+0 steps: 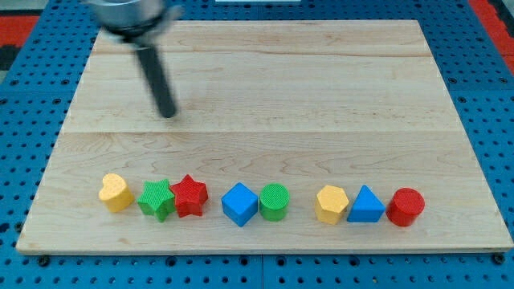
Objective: Move the red circle to the top of the board
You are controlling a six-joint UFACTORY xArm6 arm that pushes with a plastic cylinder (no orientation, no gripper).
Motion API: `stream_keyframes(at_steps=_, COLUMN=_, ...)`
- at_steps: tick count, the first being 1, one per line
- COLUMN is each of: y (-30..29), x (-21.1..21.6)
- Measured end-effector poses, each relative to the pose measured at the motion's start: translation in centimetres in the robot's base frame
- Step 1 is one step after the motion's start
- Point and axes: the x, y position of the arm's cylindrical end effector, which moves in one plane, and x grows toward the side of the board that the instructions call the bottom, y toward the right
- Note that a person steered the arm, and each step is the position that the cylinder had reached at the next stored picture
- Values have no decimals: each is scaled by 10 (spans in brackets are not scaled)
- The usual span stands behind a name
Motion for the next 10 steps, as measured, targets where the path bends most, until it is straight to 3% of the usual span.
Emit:
stream_keyframes(at_steps=1, y=119, x=0)
stream_keyframes(at_steps=2, y=217, x=39)
stream_keyframes(at_steps=4, y=266, x=45)
stream_keyframes(at_steps=5, y=341, x=87)
stream_keyframes(at_steps=6, y=375, x=136)
stream_keyframes(at_steps=7, y=375, x=187)
stream_keyframes(at_steps=8, y=315, x=201)
stream_keyframes(at_steps=9, y=211, x=160)
stream_keyframes(at_steps=10, y=239, x=118)
